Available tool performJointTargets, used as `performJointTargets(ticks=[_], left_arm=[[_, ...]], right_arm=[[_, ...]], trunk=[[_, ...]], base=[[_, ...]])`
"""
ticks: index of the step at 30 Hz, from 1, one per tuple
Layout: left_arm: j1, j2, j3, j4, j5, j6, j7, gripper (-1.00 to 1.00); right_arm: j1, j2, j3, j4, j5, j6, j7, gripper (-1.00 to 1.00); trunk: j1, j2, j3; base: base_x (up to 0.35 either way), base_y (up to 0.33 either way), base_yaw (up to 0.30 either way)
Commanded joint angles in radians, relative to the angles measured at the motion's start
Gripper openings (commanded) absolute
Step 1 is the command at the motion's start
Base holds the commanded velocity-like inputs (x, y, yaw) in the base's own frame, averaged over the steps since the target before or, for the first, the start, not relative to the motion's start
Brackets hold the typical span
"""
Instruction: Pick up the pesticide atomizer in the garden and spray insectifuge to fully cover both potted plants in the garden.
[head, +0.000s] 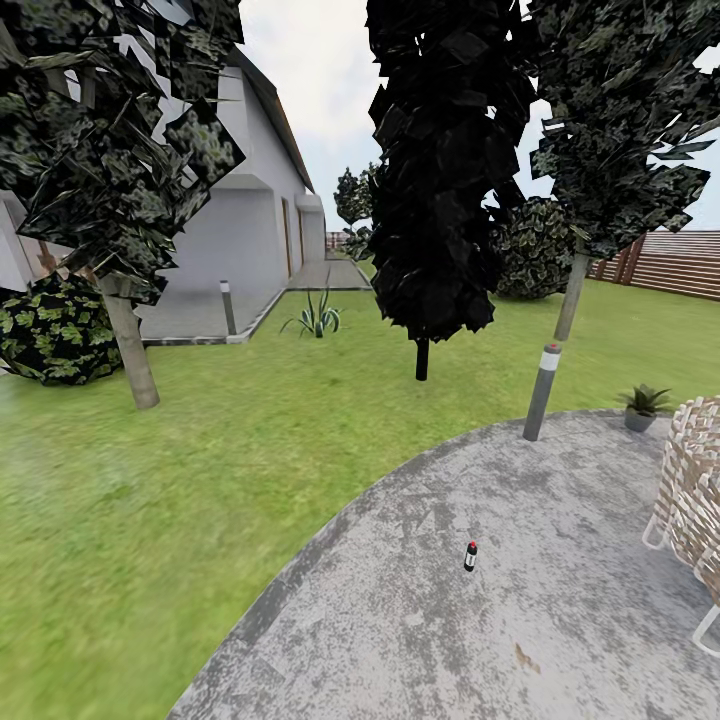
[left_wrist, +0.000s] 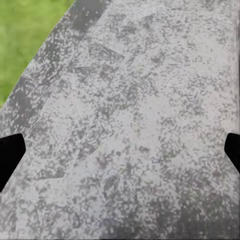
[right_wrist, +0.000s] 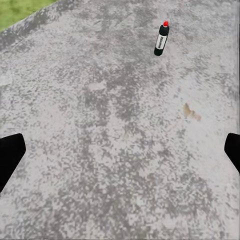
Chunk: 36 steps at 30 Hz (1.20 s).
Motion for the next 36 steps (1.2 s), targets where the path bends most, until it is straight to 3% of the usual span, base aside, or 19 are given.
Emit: performJointTargets(ticks=[1, 8, 11, 12, 15, 23, 36], left_arm=[[-0.012, 0.001, 0.001, 0.002, 0.001, -0.015, 0.0, 1.0], [-0.02, 0.017, 0.004, 0.011, 0.001, -0.044, 0.0, 1.0], [-0.016, 0.05, 0.011, 0.014, 0.004, -0.046, 0.001, 1.0], [-0.015, 0.065, 0.046, 0.015, 0.004, -0.047, 0.001, 1.0], [-0.015, 0.068, 0.099, 0.016, 0.002, -0.05, 0.001, 1.0], [-0.015, 0.068, 0.105, 0.016, 0.002, -0.051, -0.001, 1.0], [-0.015, 0.068, 0.106, 0.016, 0.004, -0.052, -0.001, 1.0]], right_arm=[[-0.002, -0.001, 0.0, 0.001, 0.001, -0.011, -0.001, 1.0], [-0.006, -0.01, 0.003, 0.009, 0.011, -0.026, 0.003, 1.0], [-0.006, -0.011, 0.003, 0.011, 0.011, -0.026, 0.003, 1.0], [-0.006, -0.011, 0.004, 0.012, 0.011, -0.027, 0.003, 1.0], [-0.006, -0.011, 0.004, 0.013, 0.011, -0.028, 0.001, 1.0], [-0.006, -0.011, 0.003, 0.013, 0.011, -0.029, 0.001, 1.0], [-0.006, -0.011, 0.003, 0.013, 0.01, -0.029, 0.001, 1.0]], trunk=[[0.0, -0.001, -0.001], [0.0, -0.001, -0.001], [0.0, -0.001, -0.001], [0.0, -0.001, -0.001], [0.0, -0.001, -0.001], [0.0, -0.001, -0.001], [0.0, -0.001, -0.001]], base=[[0.0, 0.0, 0.0], [0.0, 0.0, 0.0], [0.0, 0.0, 0.0], [0.0, 0.0, 0.0], [0.0, 0.0, 0.0], [0.123, 0.0, 0.0], [0.32, 0.056, -0.028]])
